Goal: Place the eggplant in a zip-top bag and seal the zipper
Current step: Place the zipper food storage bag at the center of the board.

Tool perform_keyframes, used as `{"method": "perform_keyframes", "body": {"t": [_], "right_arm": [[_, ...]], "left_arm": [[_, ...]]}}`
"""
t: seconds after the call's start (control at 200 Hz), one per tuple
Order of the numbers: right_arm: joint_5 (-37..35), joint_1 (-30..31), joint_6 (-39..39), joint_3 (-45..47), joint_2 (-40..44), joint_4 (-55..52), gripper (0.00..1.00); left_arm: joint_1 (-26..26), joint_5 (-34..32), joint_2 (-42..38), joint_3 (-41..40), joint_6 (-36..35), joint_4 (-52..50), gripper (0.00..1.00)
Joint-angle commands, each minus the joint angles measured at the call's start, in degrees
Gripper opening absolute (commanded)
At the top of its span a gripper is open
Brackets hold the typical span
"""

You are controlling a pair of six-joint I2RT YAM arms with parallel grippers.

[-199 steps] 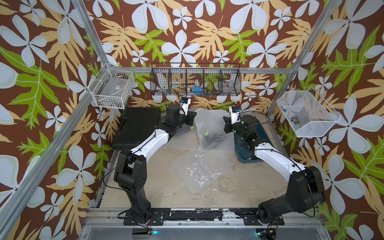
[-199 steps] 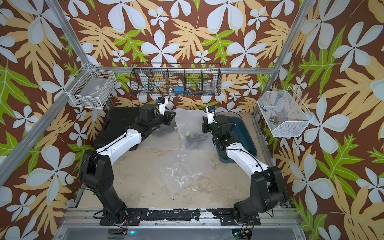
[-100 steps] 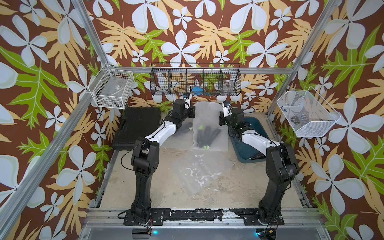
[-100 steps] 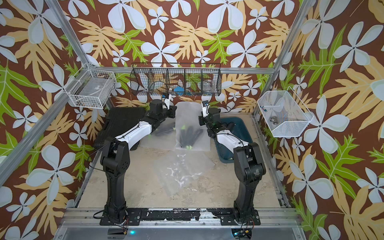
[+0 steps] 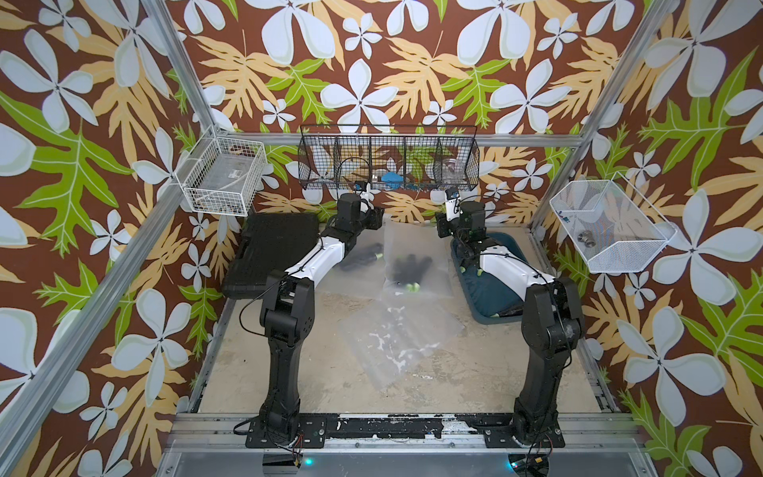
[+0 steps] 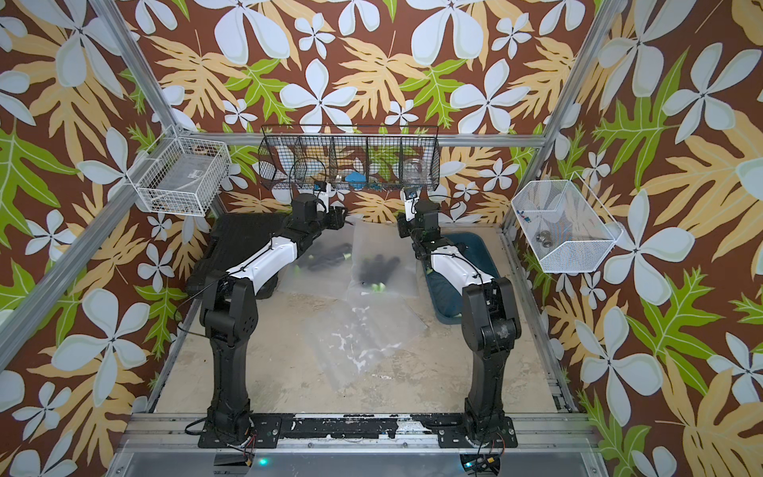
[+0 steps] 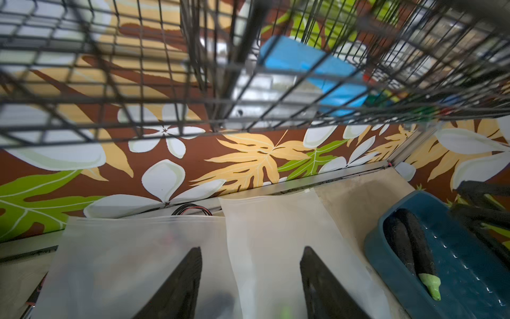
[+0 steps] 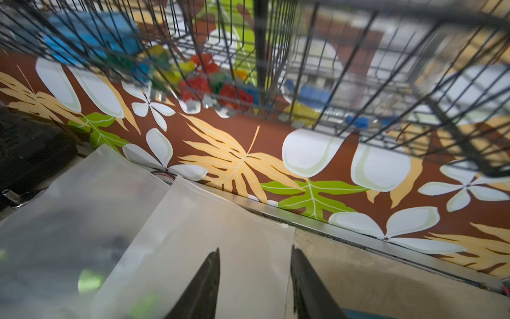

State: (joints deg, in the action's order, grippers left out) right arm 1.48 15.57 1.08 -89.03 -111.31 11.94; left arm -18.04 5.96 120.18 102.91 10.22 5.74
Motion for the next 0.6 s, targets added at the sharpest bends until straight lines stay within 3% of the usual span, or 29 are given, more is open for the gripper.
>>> {"method": "perform_keyframes", "body": {"t": [0.0,0.08,0.175,0.295,0.485,0.596], "right_arm": [[1.5,0.3,-1.4,0.9,3.0,-4.0,0.45],[2.3,1.3,-3.4,3.4,6.0,-7.2,0.45],[3.1,3.2,-7.4,7.9,9.9,-12.0,0.45],[9.5,6.0,-12.4,14.4,14.8,-17.9,0.45],[8.8,16.7,-13.4,22.4,21.7,-23.9,0.45],[10.3,24.4,-17.6,27.1,23.9,-24.3,0.45]], "left_arm": [[0.1,-0.2,-2.9,-2.2,1.6,-2.3,0.59],[0.0,1.3,-7.0,-8.8,5.5,-2.0,0.58],[-1.3,-1.5,-12.4,-17.5,8.3,-2.8,0.57],[-2.8,-4.7,-19.1,-26.4,11.2,-7.1,0.56],[-2.0,-11.2,-29.0,-37.1,13.0,-14.4,0.56],[0.6,-10.5,-32.6,-40.3,14.3,-17.9,0.55]]}}
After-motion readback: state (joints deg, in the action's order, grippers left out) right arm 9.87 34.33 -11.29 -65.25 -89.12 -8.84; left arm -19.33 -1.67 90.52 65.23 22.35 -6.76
